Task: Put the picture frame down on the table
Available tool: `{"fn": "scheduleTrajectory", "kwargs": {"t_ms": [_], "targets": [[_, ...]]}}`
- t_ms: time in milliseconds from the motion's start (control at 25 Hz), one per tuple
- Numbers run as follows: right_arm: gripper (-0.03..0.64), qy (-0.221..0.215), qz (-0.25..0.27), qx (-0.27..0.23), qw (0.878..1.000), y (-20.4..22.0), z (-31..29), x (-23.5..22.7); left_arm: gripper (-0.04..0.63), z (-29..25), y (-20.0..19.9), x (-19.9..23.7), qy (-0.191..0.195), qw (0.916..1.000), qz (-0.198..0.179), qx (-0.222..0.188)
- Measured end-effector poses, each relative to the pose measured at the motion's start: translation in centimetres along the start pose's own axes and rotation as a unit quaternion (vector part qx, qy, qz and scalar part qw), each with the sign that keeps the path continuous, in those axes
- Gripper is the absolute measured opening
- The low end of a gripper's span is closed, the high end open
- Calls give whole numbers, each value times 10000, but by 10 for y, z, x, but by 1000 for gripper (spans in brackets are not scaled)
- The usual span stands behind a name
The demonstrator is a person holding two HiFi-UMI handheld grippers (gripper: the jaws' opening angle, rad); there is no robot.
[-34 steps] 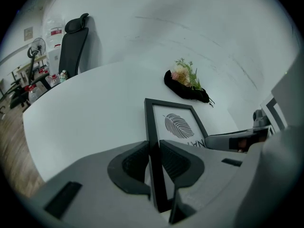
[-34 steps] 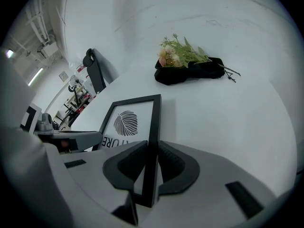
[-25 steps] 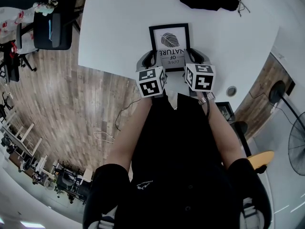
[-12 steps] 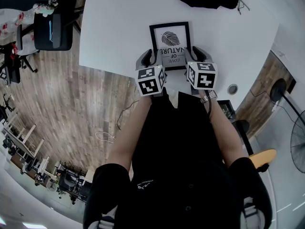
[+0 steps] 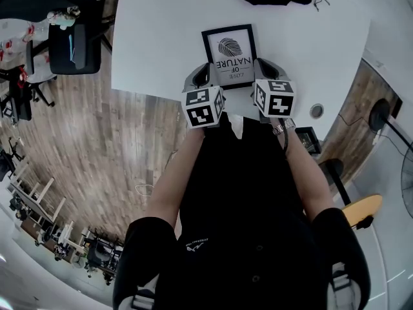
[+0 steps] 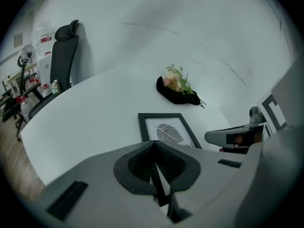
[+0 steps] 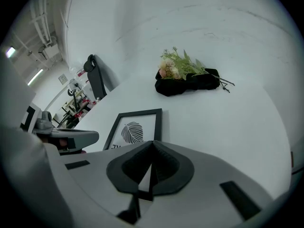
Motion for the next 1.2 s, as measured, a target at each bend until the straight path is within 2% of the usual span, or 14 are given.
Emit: {"fn": "scheduleTrajectory", "kwargs": {"t_ms": [480, 1200], "targets": [[-2, 145, -295, -506, 9982, 2, 39, 15, 6, 28, -15, -18, 480, 9961, -684, -295], [-2, 703, -966, -1217, 9853, 34, 98, 11, 6, 58, -12, -50, 1109, 9793, -1580, -610]]}}
Point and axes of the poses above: the fingertips, and each gripper's own axes: z backward along the fingers, x to its left, y out of its underside, the point moved 7 cm from there along z, backward along the fingers, and after that the axes turned 3 degrees about -z, right-handed, at the moved point
